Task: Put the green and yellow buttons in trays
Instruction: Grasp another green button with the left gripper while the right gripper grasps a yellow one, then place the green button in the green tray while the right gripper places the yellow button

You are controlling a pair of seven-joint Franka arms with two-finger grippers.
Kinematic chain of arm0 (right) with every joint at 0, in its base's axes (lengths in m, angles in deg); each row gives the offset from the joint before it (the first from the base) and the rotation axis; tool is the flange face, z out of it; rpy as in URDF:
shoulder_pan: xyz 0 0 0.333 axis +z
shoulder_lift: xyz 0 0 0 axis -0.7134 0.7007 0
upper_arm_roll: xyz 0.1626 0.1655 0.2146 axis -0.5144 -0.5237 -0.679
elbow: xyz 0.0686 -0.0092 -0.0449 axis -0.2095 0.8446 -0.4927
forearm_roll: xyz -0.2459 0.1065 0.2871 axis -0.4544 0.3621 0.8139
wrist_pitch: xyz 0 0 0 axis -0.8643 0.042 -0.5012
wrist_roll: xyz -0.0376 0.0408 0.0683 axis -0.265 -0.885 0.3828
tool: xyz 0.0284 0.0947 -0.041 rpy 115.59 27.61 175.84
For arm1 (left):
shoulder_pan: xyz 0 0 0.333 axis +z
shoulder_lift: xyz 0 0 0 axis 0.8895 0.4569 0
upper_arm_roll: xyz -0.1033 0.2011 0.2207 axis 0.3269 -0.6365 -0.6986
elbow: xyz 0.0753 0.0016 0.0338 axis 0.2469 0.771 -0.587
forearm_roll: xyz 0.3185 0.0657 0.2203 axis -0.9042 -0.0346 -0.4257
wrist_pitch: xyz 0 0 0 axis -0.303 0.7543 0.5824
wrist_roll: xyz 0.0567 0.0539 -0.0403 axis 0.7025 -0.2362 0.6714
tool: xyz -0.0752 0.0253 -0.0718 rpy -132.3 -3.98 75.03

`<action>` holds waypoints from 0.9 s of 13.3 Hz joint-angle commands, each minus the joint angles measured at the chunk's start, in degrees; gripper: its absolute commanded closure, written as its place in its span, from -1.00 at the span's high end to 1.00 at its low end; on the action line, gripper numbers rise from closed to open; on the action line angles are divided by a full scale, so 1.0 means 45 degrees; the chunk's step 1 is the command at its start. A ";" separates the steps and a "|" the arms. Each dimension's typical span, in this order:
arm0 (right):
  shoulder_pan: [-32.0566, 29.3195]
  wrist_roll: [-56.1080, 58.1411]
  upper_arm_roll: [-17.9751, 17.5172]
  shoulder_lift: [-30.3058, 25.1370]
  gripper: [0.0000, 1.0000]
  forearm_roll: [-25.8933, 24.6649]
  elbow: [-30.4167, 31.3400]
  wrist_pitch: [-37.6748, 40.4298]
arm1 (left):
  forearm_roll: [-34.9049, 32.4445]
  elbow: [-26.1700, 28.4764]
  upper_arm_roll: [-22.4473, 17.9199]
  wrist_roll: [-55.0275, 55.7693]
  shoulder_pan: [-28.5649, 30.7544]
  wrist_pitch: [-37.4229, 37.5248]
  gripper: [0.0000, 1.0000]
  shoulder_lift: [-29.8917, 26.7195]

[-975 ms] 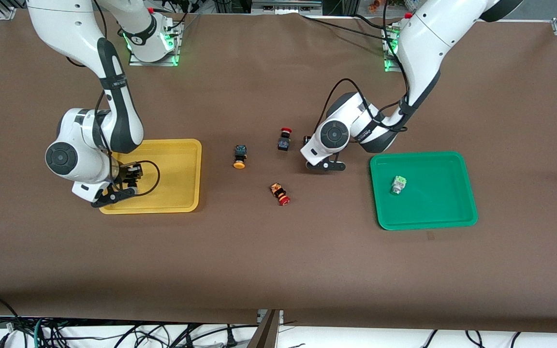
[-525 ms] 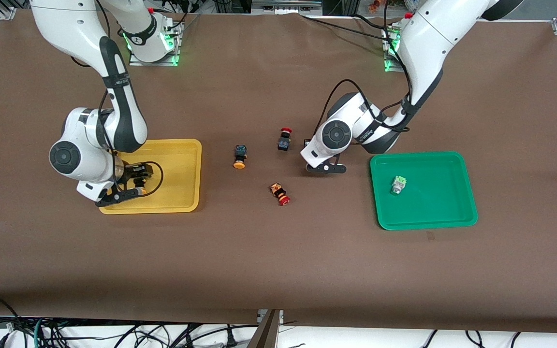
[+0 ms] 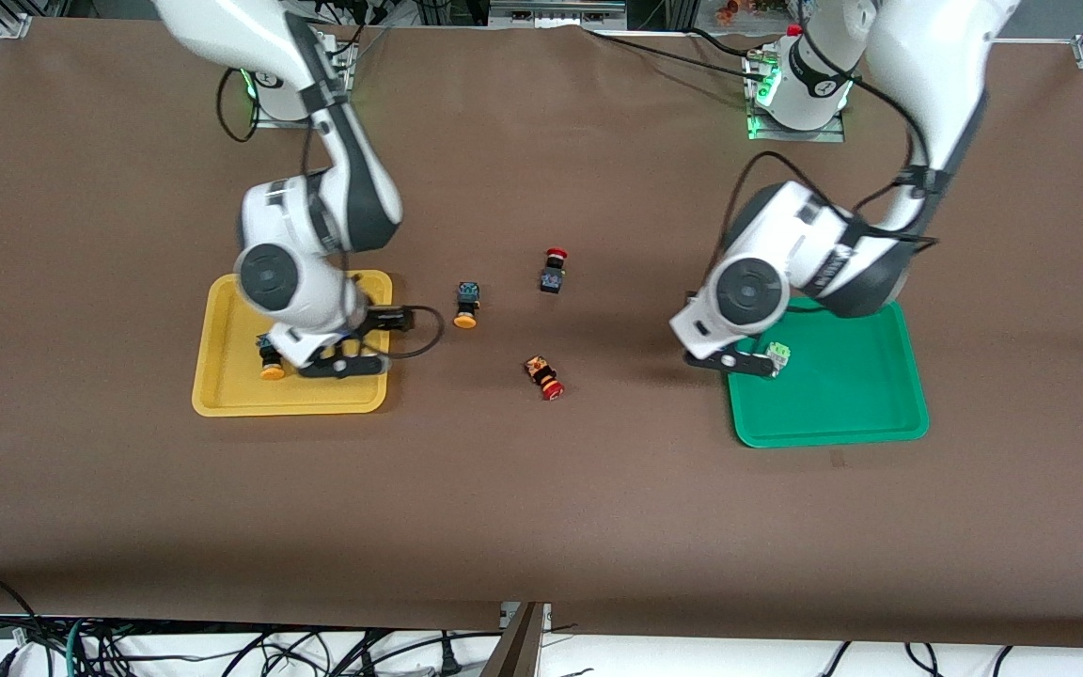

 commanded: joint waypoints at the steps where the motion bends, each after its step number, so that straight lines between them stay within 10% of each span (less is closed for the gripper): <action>1: 0.1393 -0.2318 0.0048 0.0449 0.78 0.0244 0.0171 -0.0904 | -0.1050 0.0011 0.0109 -0.2910 0.1911 -0.0042 -0.83 0.0226; 7: 0.2315 -0.3709 -0.0225 0.0803 0.77 0.0263 0.1792 -0.3289 | -0.1092 0.1221 0.0090 -0.4268 0.3696 -0.3030 -0.54 0.1340; 8: 0.2335 -0.3981 -0.0419 0.0919 0.76 0.0263 0.1832 -0.3349 | -0.1073 0.1222 0.0090 -0.4268 0.3716 -0.3032 0.52 0.1341; 9: 0.2354 -0.4216 -0.0614 0.0959 0.72 0.0283 0.1852 -0.3621 | -0.1073 0.1145 0.0109 -0.4268 0.3716 -0.2936 1.00 0.1264; 12: 0.2413 -0.4375 -0.0655 0.1077 0.10 0.0263 0.1852 -0.3741 | -0.0878 0.0988 0.0420 -0.4249 0.3697 -0.2390 1.00 0.0232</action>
